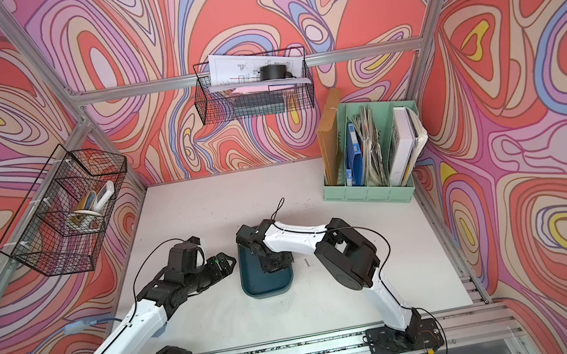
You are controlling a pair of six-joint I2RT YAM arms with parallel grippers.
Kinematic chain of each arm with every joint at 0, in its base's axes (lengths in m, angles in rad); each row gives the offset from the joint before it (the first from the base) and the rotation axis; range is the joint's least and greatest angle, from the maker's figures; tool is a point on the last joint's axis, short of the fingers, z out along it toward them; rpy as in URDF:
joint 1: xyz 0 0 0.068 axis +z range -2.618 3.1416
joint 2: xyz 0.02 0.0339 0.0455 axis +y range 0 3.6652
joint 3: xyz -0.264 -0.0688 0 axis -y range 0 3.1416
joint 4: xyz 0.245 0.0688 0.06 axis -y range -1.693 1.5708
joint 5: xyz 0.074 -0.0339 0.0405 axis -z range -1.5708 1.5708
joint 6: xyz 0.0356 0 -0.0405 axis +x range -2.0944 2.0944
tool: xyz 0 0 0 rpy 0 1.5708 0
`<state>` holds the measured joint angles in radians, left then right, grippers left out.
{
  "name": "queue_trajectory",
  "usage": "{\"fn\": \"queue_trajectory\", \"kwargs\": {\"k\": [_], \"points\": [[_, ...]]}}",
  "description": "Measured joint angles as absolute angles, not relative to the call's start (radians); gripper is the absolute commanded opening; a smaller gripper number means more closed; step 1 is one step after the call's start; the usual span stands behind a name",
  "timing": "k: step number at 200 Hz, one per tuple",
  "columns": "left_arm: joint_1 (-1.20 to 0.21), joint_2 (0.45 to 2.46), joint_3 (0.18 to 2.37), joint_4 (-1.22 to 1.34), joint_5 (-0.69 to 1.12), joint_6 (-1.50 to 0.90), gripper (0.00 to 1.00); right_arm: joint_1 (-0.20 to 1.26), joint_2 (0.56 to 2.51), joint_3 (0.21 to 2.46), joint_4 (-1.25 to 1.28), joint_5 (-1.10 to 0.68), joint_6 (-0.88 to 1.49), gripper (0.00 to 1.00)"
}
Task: Take out the screws from the storage box
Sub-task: Pick up the screw from the storage box.
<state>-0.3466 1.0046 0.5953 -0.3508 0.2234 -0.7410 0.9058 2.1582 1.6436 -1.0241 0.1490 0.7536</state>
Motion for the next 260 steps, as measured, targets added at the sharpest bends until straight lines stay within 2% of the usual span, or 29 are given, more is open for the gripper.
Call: {"fn": "queue_trajectory", "kwargs": {"k": [31, 57, 260], "points": [[-0.347, 1.004, 0.595, -0.351, 0.225, -0.742, 0.79, 0.907, 2.157, 1.636, -0.989, 0.138, 0.764, 0.09], [-0.347, 1.004, 0.594, -0.351, 0.226, -0.745, 0.79, 0.907, 2.157, 1.636, -0.96, 0.128, 0.764, 0.06], [-0.347, 1.001, 0.593, -0.352, 0.233, -0.752, 0.79, 0.898, 2.1, 1.638, -0.879, 0.136, 0.662, 0.03]]}}
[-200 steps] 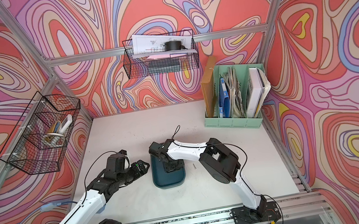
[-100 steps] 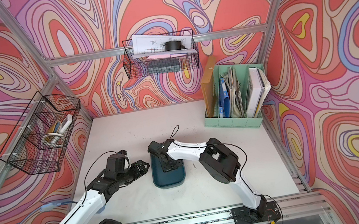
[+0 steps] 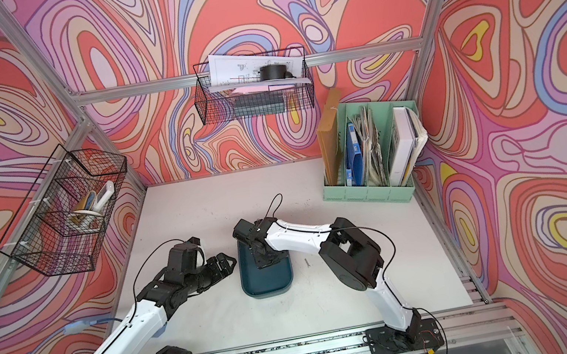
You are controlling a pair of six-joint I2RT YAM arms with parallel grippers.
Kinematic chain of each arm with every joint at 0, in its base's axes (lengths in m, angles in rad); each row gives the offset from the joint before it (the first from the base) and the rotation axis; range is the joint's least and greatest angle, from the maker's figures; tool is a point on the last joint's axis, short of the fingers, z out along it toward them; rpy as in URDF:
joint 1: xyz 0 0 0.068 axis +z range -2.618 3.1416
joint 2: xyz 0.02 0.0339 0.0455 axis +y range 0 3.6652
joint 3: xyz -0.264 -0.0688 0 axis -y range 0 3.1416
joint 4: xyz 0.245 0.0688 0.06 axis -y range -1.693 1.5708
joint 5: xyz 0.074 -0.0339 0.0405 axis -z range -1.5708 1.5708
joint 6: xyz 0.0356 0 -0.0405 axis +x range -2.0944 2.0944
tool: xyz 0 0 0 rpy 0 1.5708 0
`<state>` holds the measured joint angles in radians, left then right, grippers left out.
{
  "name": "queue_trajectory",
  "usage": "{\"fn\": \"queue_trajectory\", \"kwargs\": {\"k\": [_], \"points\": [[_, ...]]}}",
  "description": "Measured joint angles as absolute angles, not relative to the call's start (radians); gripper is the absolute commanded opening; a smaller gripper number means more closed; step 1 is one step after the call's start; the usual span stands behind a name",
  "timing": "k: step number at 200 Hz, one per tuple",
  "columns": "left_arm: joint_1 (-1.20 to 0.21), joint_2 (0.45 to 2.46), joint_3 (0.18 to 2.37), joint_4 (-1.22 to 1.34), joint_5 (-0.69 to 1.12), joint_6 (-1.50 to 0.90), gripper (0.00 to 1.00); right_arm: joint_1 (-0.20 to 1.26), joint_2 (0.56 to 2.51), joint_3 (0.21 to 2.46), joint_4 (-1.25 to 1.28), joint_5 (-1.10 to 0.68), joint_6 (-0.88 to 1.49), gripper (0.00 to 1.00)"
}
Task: Take out the screws from the storage box
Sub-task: Pick up the screw from the storage box, then place the screw at the center of the board.
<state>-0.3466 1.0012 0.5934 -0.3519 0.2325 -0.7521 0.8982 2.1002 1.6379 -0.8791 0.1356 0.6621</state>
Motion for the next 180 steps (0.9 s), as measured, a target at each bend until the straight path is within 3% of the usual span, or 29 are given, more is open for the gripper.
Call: {"fn": "queue_trajectory", "kwargs": {"k": [69, 148, 180], "points": [[-0.347, 1.001, 0.593, -0.352, 0.233, -0.752, 0.79, 0.87, 1.95, 1.616, -0.871, 0.165, 0.646, 0.03], [-0.347, 1.003, 0.593, -0.352, 0.233, -0.752, 0.79, 0.715, 1.583, 1.288, -0.929, 0.216, 0.648, 0.04], [-0.347, 1.005, 0.593, -0.352, 0.233, -0.752, 0.79, 0.706, 1.565, 1.184, -0.923, 0.201, 0.648, 0.04]]}}
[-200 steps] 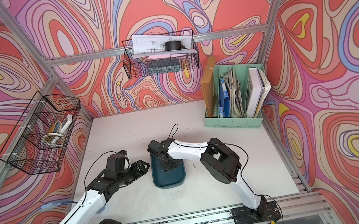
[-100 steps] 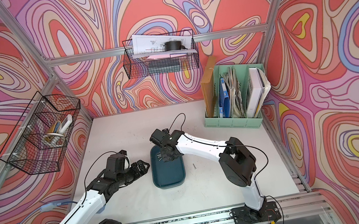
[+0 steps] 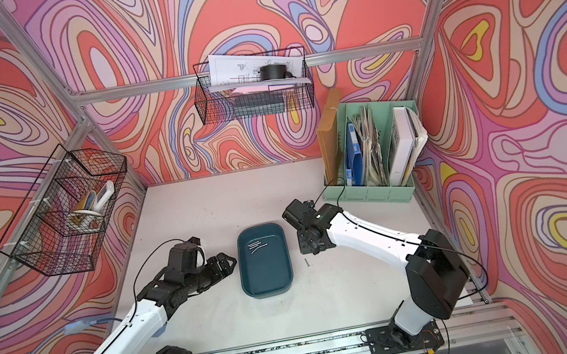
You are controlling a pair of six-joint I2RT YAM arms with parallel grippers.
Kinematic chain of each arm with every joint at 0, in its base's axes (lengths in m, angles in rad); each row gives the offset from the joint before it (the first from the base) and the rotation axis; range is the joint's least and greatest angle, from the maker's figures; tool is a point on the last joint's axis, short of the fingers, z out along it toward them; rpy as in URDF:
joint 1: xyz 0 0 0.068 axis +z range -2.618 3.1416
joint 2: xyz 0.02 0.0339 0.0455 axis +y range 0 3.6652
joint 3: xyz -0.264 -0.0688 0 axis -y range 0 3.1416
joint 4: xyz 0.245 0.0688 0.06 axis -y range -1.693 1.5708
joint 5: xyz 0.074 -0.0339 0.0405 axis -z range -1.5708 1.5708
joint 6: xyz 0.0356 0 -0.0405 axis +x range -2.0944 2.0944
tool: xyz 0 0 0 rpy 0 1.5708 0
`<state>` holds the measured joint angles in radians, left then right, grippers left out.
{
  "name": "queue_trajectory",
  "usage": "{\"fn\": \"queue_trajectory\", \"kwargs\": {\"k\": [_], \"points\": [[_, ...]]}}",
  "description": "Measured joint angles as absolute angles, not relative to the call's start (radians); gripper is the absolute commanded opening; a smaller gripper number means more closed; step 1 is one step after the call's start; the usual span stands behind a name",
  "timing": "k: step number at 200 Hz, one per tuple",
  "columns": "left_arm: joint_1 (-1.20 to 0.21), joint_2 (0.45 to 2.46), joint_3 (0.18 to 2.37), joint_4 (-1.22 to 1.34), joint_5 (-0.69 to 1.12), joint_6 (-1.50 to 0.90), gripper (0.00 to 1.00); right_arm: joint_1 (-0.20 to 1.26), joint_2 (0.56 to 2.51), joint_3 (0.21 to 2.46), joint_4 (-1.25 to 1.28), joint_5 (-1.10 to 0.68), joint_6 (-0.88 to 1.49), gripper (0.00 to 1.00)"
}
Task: Take out the screws from the storage box
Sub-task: Place the screw at the center of the board.
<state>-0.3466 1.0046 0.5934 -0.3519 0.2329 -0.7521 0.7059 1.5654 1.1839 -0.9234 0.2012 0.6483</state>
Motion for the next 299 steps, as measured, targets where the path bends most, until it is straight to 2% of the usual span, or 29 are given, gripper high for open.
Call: {"fn": "queue_trajectory", "kwargs": {"k": [85, 170, 231, 299], "points": [[-0.347, 1.005, 0.593, -0.352, 0.253, -0.753, 0.79, 0.703, 1.751, 1.127, -0.755, 0.108, 0.629, 0.05], [-0.347, 1.005, 0.593, -0.352, 0.262, -0.753, 0.79, 0.674, 1.788, 1.09, -0.702, 0.093, 0.618, 0.07], [-0.347, 1.005, 0.593, -0.352, 0.263, -0.754, 0.79, 0.673, 1.788, 1.085, -0.695, 0.093, 0.619, 0.21], [-0.347, 1.005, 0.594, -0.352, 0.266, -0.757, 0.79, 0.673, 1.69, 1.124, -0.741, 0.091, 0.621, 0.25]]}}
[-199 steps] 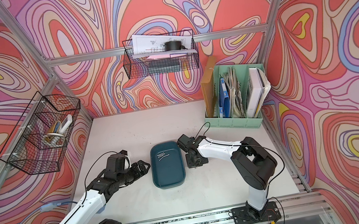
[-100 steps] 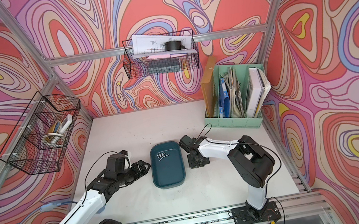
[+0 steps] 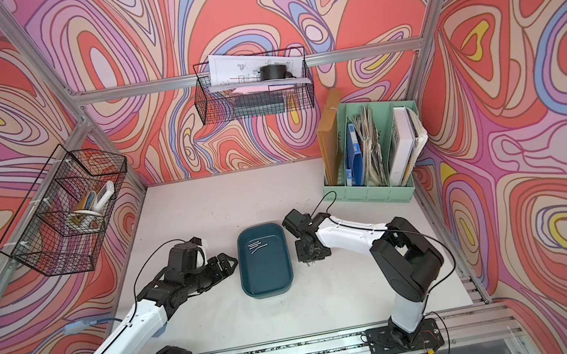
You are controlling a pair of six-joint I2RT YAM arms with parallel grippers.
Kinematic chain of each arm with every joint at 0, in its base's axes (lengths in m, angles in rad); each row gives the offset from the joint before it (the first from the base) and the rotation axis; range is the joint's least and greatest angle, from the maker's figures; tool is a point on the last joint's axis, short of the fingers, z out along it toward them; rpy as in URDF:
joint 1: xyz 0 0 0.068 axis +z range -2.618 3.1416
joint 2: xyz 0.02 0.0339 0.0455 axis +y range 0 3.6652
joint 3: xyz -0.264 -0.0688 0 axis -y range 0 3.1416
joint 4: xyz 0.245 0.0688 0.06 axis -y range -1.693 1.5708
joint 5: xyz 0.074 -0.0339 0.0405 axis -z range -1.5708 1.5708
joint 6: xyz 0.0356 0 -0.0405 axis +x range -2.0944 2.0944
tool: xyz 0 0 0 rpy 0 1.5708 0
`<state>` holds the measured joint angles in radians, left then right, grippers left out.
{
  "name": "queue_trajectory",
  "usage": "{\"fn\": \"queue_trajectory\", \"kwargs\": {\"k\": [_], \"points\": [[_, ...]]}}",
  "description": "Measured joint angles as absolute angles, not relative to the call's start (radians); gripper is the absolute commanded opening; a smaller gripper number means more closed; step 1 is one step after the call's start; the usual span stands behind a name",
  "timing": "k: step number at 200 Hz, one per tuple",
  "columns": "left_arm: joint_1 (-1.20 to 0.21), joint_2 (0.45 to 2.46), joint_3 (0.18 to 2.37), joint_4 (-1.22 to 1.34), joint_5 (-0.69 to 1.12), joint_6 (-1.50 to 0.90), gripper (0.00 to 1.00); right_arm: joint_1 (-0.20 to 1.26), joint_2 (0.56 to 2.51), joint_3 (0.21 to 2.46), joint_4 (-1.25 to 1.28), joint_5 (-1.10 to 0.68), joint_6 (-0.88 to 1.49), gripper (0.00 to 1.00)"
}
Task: Take out the screws from the storage box
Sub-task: Place the screw at the center of the board, then pick up the screw from the storage box.
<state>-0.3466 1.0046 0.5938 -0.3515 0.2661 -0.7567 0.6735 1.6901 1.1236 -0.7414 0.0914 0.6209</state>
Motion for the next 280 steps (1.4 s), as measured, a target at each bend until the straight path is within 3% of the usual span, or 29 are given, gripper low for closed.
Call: {"fn": "queue_trajectory", "kwargs": {"k": [56, 110, 192, 280], "points": [[-0.347, 1.006, 0.595, -0.352, 0.266, -0.757, 0.79, 0.673, 1.527, 1.22, -0.763, 0.078, 0.669, 0.24], [-0.347, 1.016, 0.596, -0.351, 0.27, -0.757, 0.79, 0.69, 1.512, 1.277, -0.673, 0.03, 0.832, 0.26], [-0.347, 1.0, 0.601, -0.352, 0.269, -0.757, 0.79, 0.821, 1.792, 1.522, -0.619, 0.027, 1.046, 0.27], [-0.347, 0.947, 0.601, -0.353, 0.258, -0.76, 0.8, 0.833, 2.035, 1.688, -0.737, 0.087, 1.29, 0.24]]}}
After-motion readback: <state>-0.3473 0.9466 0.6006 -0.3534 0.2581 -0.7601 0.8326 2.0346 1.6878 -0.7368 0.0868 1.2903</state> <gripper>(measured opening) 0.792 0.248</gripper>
